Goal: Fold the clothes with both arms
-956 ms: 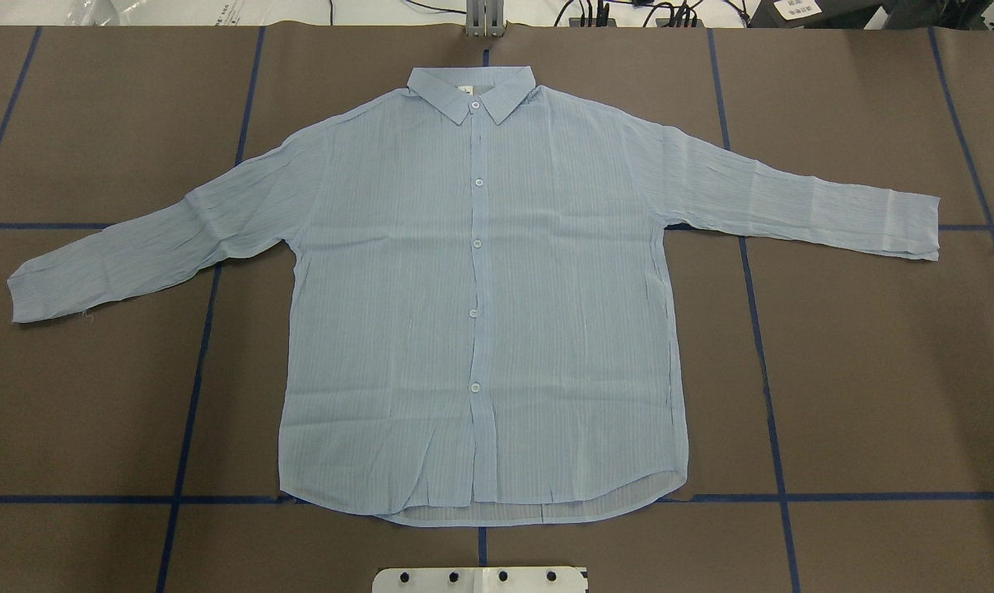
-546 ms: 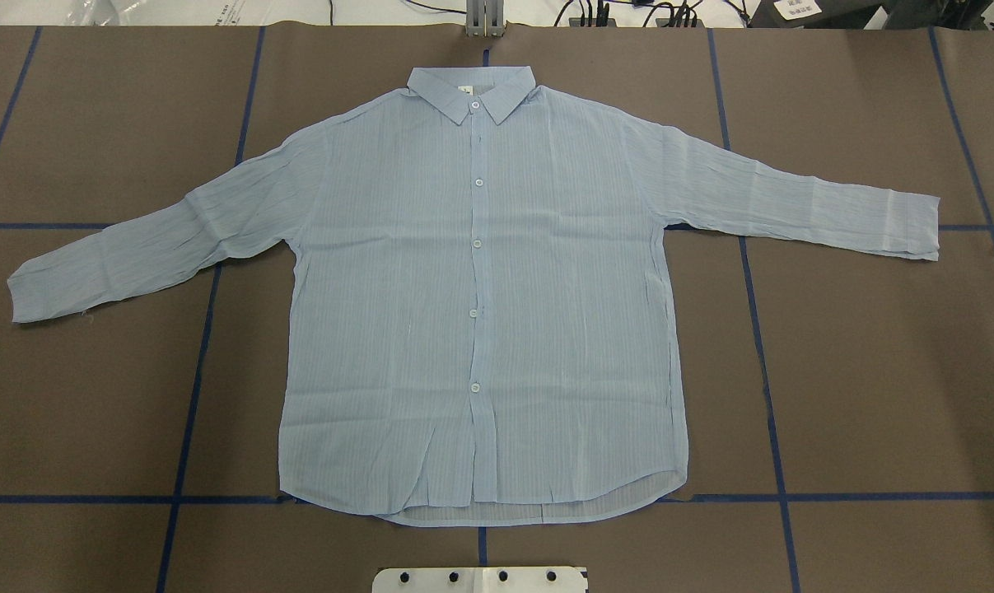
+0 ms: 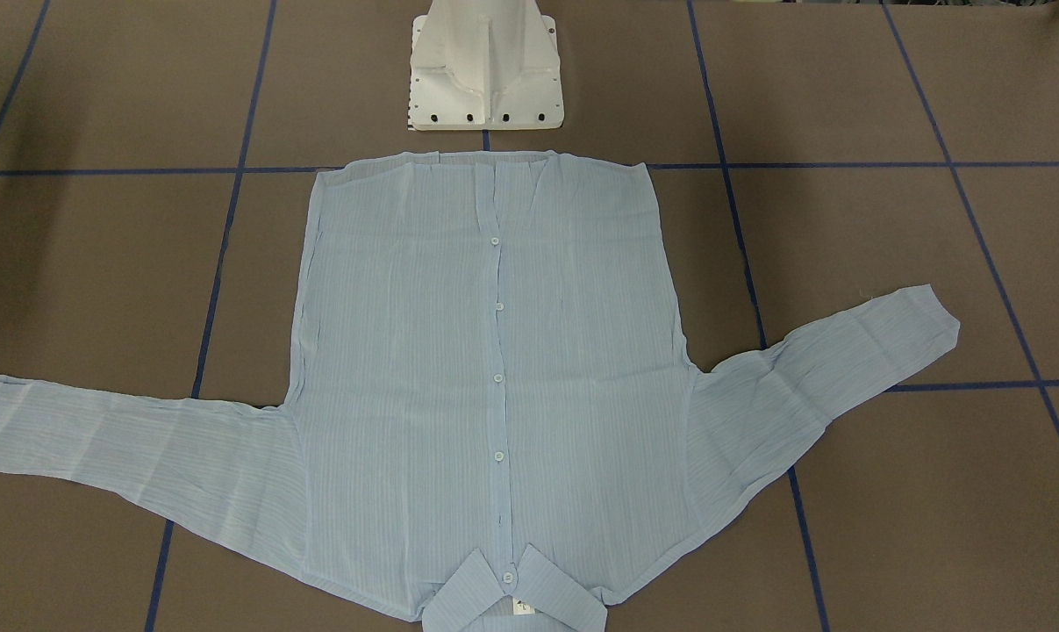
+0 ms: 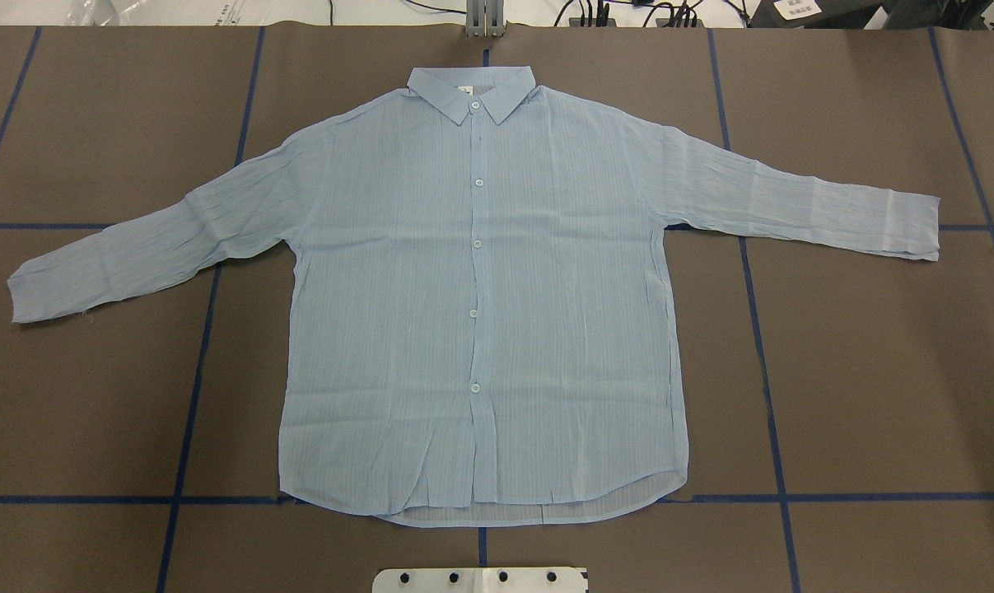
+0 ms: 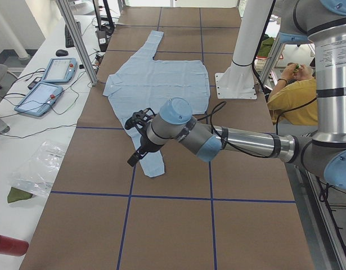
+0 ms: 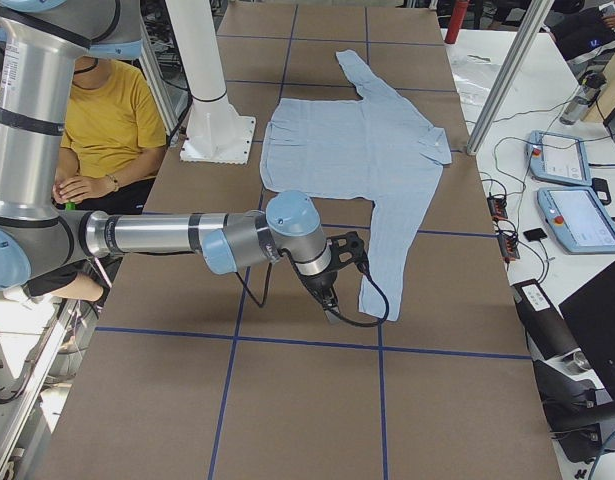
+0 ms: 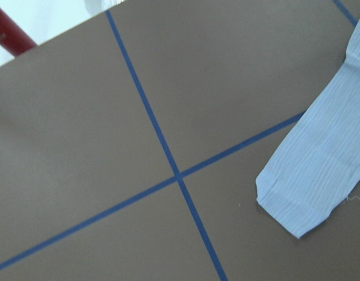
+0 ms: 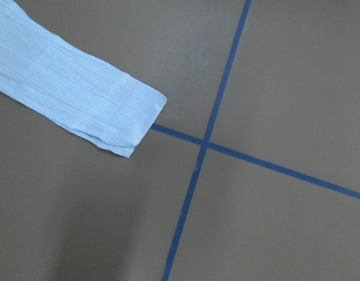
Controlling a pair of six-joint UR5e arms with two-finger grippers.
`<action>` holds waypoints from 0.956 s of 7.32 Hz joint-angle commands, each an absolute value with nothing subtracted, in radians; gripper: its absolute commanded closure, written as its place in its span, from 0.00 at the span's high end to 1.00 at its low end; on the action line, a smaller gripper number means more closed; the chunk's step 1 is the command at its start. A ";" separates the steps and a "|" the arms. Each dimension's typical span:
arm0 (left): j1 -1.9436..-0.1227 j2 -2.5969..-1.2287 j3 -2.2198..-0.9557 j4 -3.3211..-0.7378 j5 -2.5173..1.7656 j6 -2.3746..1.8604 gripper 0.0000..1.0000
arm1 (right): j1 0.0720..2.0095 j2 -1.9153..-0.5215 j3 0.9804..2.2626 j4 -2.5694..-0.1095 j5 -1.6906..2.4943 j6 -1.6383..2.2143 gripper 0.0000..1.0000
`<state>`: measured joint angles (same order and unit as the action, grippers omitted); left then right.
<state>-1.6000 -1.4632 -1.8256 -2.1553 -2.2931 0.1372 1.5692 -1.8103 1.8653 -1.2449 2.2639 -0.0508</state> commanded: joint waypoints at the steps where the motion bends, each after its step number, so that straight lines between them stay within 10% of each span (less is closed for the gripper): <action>1: -1.597 -1.573 -1.694 -2.224 -2.301 0.143 1.00 | 1.569 -1.711 1.731 -1.200 2.276 -0.032 1.00; 7: -1.595 -1.565 -1.692 -2.240 -2.303 0.146 1.00 | 1.343 -1.432 1.162 -0.516 2.275 0.539 1.00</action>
<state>-1.5954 -1.5660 -1.6912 -2.2345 -2.3025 0.1456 1.3979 -1.4939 1.2642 -0.6417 2.2845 0.4320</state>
